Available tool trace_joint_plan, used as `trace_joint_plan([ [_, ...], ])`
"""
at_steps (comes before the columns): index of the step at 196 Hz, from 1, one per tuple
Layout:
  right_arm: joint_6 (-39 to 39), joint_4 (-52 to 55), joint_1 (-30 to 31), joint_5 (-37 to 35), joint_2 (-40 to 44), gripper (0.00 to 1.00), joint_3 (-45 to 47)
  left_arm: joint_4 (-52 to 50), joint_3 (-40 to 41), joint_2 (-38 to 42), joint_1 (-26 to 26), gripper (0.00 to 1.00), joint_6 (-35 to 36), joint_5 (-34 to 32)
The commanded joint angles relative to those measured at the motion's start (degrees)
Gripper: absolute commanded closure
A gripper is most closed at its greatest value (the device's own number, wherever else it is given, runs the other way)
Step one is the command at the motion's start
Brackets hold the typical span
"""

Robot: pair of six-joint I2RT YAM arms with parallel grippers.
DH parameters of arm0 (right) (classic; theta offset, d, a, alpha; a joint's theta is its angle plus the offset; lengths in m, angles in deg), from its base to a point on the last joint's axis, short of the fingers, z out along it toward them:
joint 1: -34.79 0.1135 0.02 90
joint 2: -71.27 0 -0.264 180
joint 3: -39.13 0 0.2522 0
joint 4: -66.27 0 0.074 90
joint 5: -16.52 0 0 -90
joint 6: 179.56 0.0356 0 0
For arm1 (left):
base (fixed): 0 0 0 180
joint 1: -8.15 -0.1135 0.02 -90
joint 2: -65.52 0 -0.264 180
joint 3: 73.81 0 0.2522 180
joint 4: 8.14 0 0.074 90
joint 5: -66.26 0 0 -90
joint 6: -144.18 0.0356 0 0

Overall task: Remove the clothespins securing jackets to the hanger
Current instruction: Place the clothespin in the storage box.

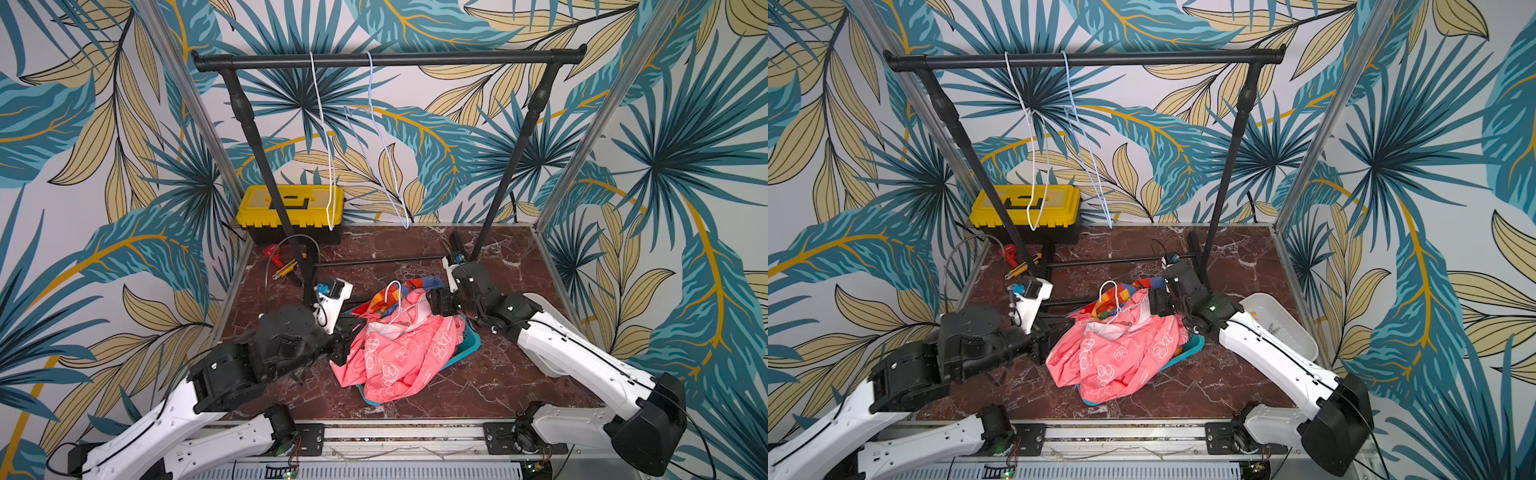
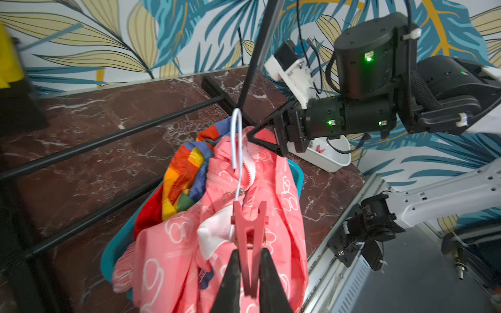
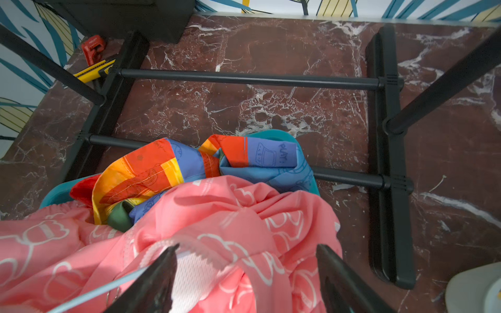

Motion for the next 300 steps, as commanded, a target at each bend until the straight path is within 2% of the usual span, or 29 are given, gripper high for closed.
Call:
trace_joint_plan([
  [1, -2.84, 4.91, 0.27, 0.27, -2.55, 0.19, -3.3, 8.85, -2.08, -5.18, -0.84, 0.94, 1.54, 8.55],
  [32, -3.1, 6.27, 0.2, 1.22, 2.72, 0.19, -3.59, 13.12, -5.34, -11.17, -2.99, 0.95, 1.7, 15.54],
  [52, -5.46, 10.07, 0.25, 0.88, 9.05, 0.19, -2.9, 14.03, -7.41, -14.58, -6.72, 0.95, -0.13, 21.68],
  [68, -9.68, 12.11, 0.4, 4.11, 14.07, 0.24, -0.79, 15.49, -8.4, -17.39, -9.93, 0.95, -1.32, 27.55],
  [91, -12.52, 13.49, 3.36, 3.65, 18.82, 0.3, 0.22, 17.5, -9.88, -21.96, -12.8, 0.95, -2.23, 34.2],
  [119, -15.76, 14.57, 8.53, -5.48, 19.46, 0.32, -1.27, 17.18, -12.24, -26.98, -15.27, 0.95, -1.15, 38.39],
  [152, -18.68, 15.48, 14.51, -13.18, 14.64, 0.32, -4.04, 17.09, -13.46, -30.86, -16.59, 0.96, 0.03, 45.15],
  [194, -22.84, 13.95, 20.07, -24.15, 8.62, 0.31, -7.5, 17.0, -11.74, -31.49, -16.5, 0.96, 0.06, 45.62],
  [300, -26.55, 12.89, 20.38, -20.53, 7.79, 0.33, -11.57, 16.83, -9.41, -31.09, -16.16, 0.96, 1.02, 45.74],
])
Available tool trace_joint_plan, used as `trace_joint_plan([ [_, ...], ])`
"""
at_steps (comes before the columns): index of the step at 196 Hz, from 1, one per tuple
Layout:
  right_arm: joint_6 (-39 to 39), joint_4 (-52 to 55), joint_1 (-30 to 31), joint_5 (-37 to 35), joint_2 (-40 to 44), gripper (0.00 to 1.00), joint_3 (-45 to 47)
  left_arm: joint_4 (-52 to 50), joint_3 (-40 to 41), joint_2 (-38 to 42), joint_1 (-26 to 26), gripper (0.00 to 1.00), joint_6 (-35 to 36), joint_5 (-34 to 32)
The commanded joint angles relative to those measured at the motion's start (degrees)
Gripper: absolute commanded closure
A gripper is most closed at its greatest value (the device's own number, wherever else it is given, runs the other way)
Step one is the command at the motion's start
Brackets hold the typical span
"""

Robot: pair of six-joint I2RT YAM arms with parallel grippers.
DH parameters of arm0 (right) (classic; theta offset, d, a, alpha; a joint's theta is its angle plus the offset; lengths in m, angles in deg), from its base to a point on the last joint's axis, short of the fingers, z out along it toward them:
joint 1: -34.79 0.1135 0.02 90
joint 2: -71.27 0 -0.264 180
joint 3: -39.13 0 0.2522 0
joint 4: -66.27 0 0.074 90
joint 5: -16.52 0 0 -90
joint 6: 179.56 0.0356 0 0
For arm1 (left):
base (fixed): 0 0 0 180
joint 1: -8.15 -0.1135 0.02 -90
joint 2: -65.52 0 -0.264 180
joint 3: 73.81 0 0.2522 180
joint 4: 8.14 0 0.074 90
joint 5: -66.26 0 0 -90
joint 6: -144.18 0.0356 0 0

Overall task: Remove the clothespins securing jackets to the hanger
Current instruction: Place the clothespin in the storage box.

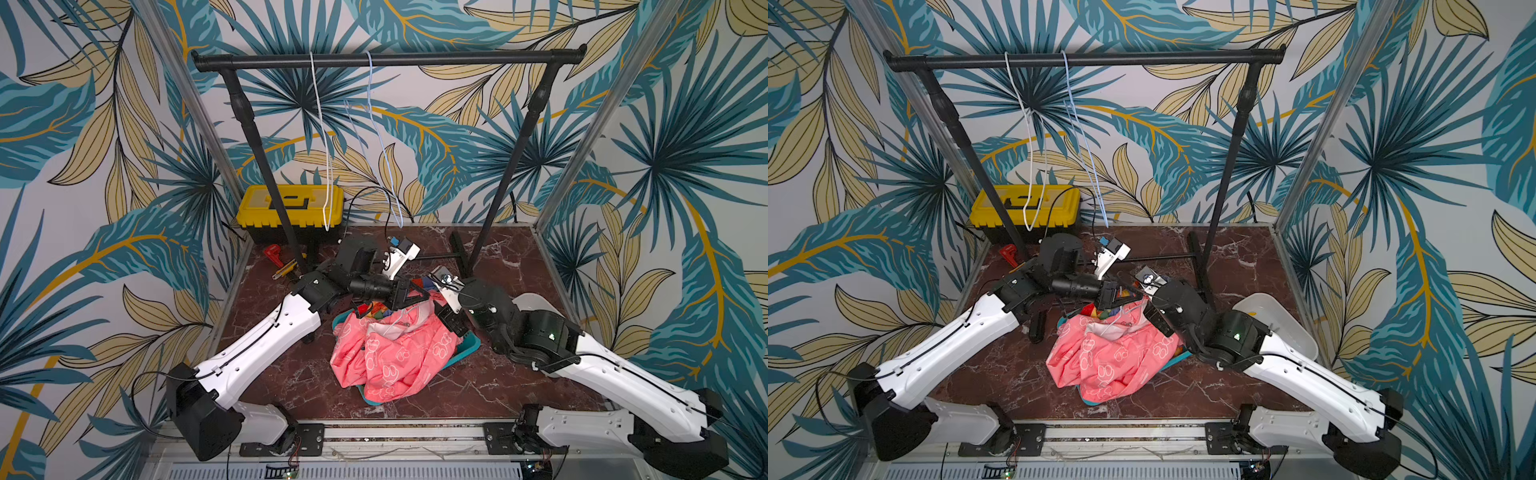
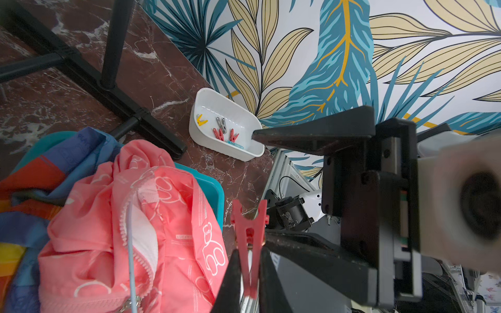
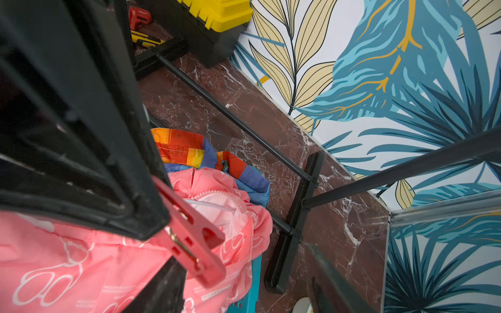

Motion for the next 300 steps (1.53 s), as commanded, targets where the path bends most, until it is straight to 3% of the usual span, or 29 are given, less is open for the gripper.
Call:
trace_joint_plan([
  [1, -0.96, -0.17, 0.35, 1.46, -0.99, 0.33, -1.05, 0.33, 1.49, -0.48, 0.46, 0.96, 1.31, 0.42],
  [42, -1.77, -0.11, 0.41, 3.51, -2.76, 0.41, -2.6, 0.37, 1.71, -0.53, 0.86, 0.96, 1.55, 0.43],
  [102, -1.87, -0.84, 0.77, 4.45, -3.87, 0.66, -3.05, 0.4, 2.39, -0.67, 0.99, 0.93, 2.16, -0.56],
  [171, -0.88, -1.74, 0.92, 6.32, -2.23, 0.99, -1.5, 0.34, 2.02, -1.53, 0.99, 0.81, 2.09, -0.06],
  [182, -0.73, -2.04, 0.97, 6.3, -1.92, 1.0, -1.36, 0.33, 1.93, -1.46, 0.96, 0.74, 2.1, -0.38],
  [220, 1.99, -4.45, 0.84, 4.74, 0.39, 1.0, 1.56, 0.35, 0.97, 1.66, 0.53, 0.26, 3.44, -3.77],
  [236, 4.47, -5.61, 0.75, 3.68, 2.0, 1.0, 2.84, 0.33, 1.53, 5.8, -0.53, 0.14, 3.66, -7.75],
  [272, 9.48, -8.38, -1.9, 2.22, 6.82, 1.0, 6.67, 1.72, 6.07, 15.85, -2.87, 0.02, 3.6, -14.12],
  [300, 17.49, -6.82, -10.39, -1.13, 6.87, 1.0, 8.37, 1.78, 9.74, 22.74, -3.19, 0.02, 3.77, -13.37],
])
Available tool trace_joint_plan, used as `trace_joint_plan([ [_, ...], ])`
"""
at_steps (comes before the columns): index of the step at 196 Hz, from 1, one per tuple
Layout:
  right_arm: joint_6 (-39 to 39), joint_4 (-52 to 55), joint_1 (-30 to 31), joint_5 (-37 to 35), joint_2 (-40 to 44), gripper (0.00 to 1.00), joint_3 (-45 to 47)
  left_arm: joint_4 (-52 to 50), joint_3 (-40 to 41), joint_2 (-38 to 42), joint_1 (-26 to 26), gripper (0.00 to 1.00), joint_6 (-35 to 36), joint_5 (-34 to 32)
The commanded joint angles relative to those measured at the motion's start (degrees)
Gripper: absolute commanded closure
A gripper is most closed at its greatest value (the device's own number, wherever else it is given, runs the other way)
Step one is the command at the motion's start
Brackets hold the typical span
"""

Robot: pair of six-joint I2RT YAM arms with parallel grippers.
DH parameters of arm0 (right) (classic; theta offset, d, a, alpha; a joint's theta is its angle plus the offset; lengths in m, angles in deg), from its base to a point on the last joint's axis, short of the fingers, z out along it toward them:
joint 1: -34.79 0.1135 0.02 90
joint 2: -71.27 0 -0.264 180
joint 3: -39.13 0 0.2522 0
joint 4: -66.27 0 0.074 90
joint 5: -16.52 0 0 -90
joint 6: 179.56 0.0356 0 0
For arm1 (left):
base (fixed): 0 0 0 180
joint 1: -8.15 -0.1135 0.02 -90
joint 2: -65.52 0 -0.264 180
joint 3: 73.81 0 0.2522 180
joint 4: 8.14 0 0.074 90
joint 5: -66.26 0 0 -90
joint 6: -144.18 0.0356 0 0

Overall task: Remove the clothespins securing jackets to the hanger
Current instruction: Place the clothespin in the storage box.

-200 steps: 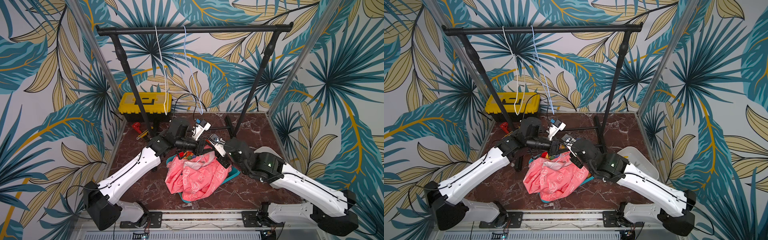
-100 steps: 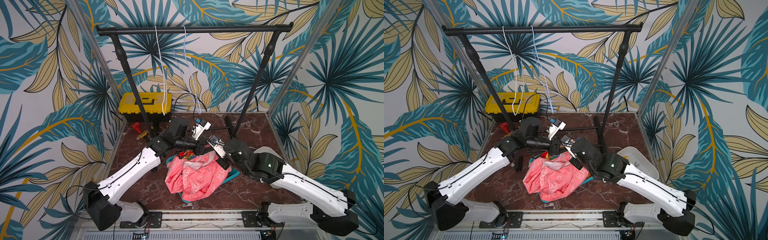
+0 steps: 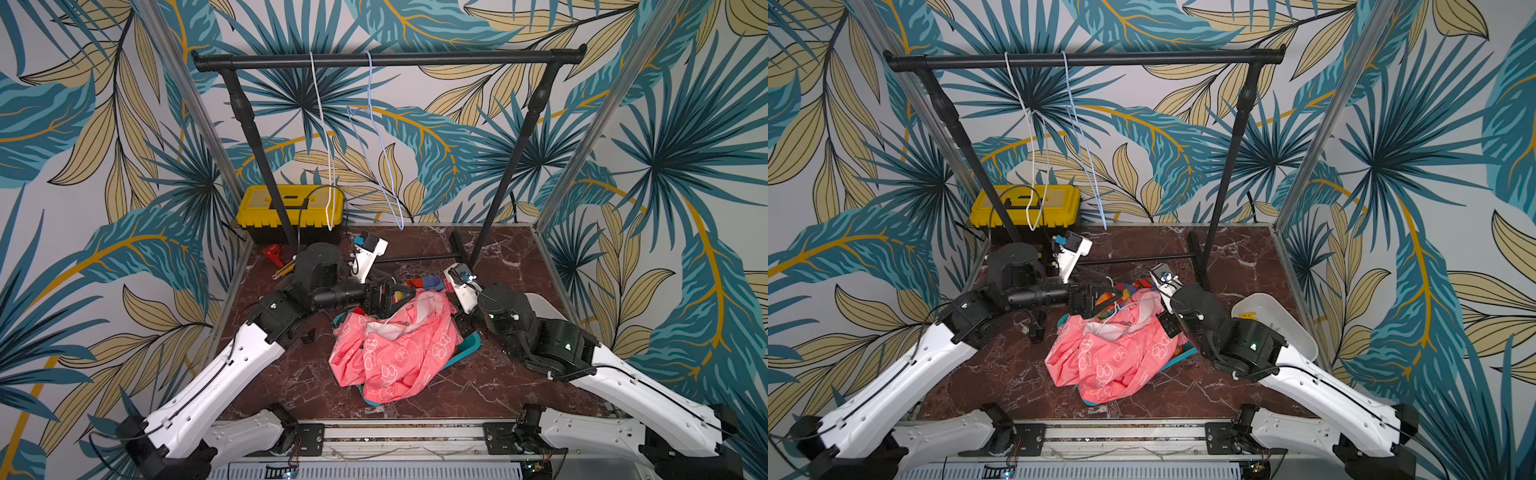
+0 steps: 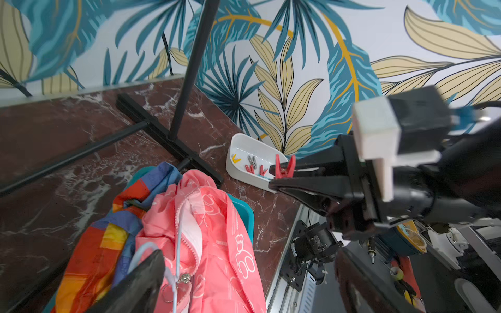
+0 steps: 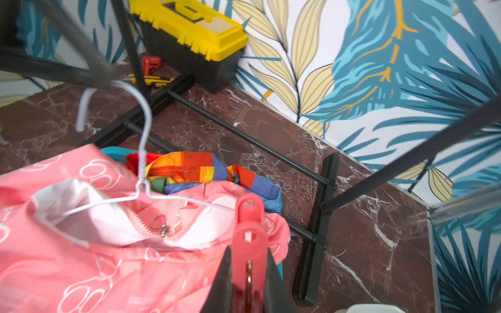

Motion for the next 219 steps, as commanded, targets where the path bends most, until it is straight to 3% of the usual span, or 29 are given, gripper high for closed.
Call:
trace_joint_plan([
  [1, 9.27, -0.62, -6.51, -4.02, 0.21, 1.0, 2.65, 0.4, 3.3, 5.22, -0.26, 0.02, 0.82, -1.41],
  [54, 29.91, 2.92, -38.57, 3.21, -3.67, 1.0, 10.14, -2.5, 13.15, 10.69, -0.26, 0.02, 2.58, -4.53],
  [91, 36.66, -4.38, -59.99, 17.65, -6.99, 1.0, 21.82, -2.48, 16.48, 11.15, -0.26, 0.02, 2.93, -5.14],
  [109, 37.91, -8.61, -66.41, 20.91, -8.92, 0.88, 25.83, -2.47, 17.06, 11.37, -0.26, 0.02, 3.23, -5.0],
  [156, 38.87, -9.85, -69.5, 20.68, -10.59, 0.36, 26.36, -2.48, 18.02, 11.71, -0.28, 0.02, 4.09, -5.9],
  [185, 37.3, -7.77, -68.25, 22.94, -7.04, 0.33, 24.34, -2.48, 18.08, 10.85, -0.17, 0.03, 4.22, -5.2],
  [219, 31.72, -2.25, -53.16, 13.86, -2.83, 0.36, 17.24, -2.44, 17.04, 5.81, 1.89, 0.12, 4.03, -5.41],
])
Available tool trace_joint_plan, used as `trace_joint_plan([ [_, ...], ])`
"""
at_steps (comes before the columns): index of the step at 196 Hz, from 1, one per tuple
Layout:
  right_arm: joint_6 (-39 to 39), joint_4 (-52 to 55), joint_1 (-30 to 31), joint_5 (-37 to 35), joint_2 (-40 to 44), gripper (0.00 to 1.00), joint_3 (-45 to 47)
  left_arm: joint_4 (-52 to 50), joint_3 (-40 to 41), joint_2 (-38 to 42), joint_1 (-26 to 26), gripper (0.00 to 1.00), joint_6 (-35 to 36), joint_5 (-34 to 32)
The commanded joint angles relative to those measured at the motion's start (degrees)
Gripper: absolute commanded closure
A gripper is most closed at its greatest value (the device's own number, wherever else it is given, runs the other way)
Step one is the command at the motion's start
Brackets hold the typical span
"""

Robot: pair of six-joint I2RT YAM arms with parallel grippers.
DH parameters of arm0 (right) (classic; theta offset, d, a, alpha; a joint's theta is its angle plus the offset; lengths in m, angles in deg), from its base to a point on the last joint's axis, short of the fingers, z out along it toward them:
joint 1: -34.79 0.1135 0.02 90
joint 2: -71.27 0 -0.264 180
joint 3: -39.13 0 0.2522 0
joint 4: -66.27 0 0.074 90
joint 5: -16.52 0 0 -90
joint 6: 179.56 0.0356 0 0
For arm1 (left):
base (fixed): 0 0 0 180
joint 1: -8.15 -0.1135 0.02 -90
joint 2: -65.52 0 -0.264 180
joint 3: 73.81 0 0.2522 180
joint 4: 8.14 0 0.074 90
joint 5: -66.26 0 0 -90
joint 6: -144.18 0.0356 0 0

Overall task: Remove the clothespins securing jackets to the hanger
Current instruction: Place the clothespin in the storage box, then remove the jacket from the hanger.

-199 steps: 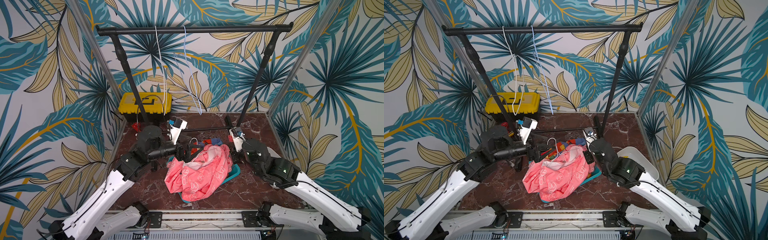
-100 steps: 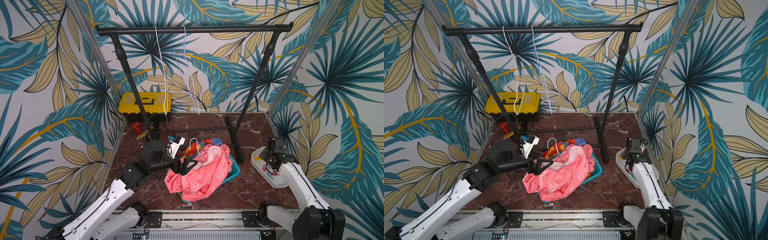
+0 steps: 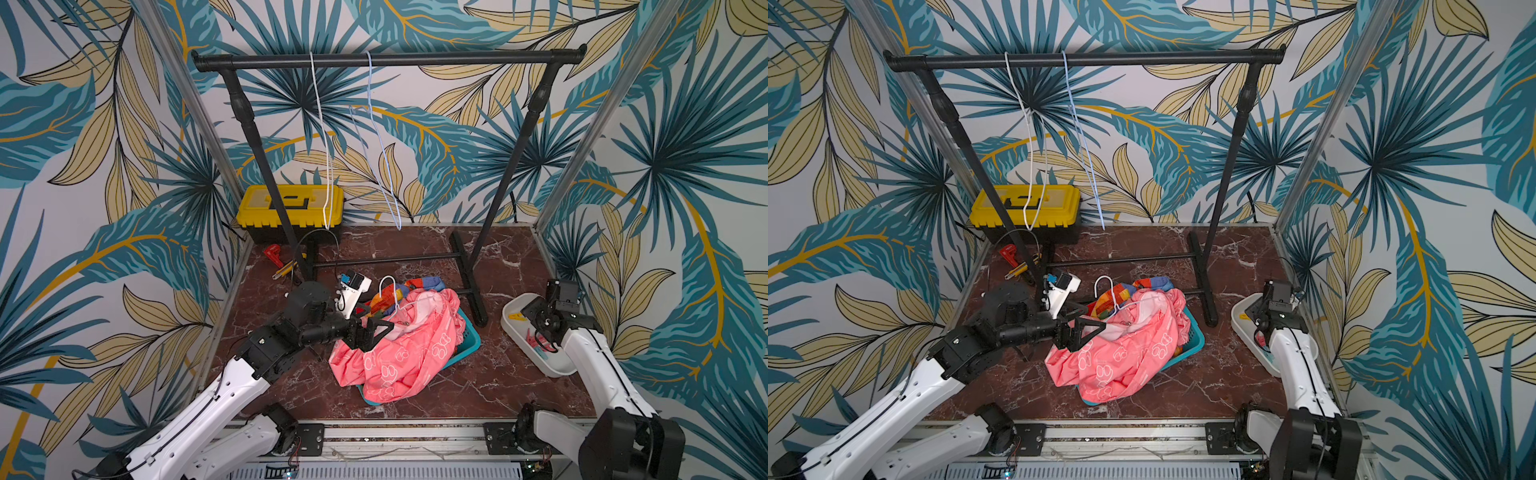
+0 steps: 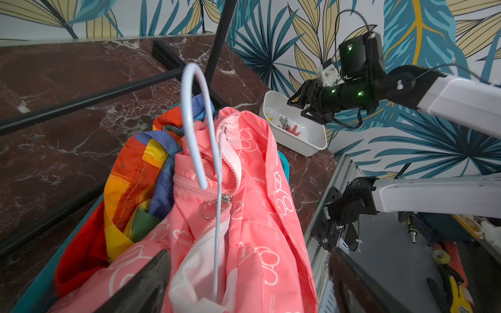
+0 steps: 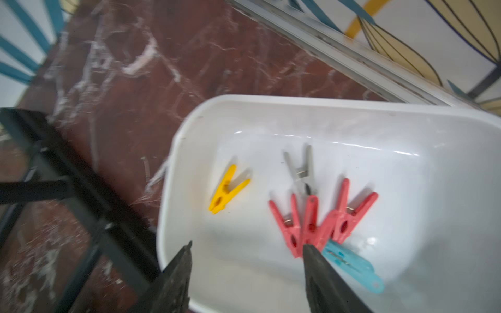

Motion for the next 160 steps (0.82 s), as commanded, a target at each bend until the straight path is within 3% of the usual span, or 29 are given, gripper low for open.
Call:
trace_joint_plan([
  [1, -4.16, 3.66, 8.46, -4.75, 2.93, 0.36, -5.03, 0.1, -0.81, -3.43, 1.67, 0.13, 0.68, -0.42],
  [34, -4.6, 2.26, 14.71, 0.63, 5.01, 0.36, -6.01, 0.08, -4.58, -10.56, 5.55, 0.18, 1.36, -7.81],
  [69, -7.26, 1.25, 21.36, 3.64, 6.49, 0.31, -6.75, 0.98, -9.29, -17.02, 5.81, 0.3, -0.91, -10.42],
  [95, -9.43, 3.29, 25.49, 3.26, 6.52, 0.27, -8.36, 1.75, -10.66, -19.96, 5.9, 0.46, -1.3, -9.18],
  [144, -12.66, 3.6, 29.13, 4.99, 8.22, 0.23, -9.6, 1.77, -9.17, -20.45, 5.96, 0.52, -2.8, -8.33],
  [160, -13.27, 3.06, 31.05, 5.28, 7.19, 0.22, -9.88, 1.83, -8.89, -20.99, 5.97, 0.6, -2.93, -8.27],
])
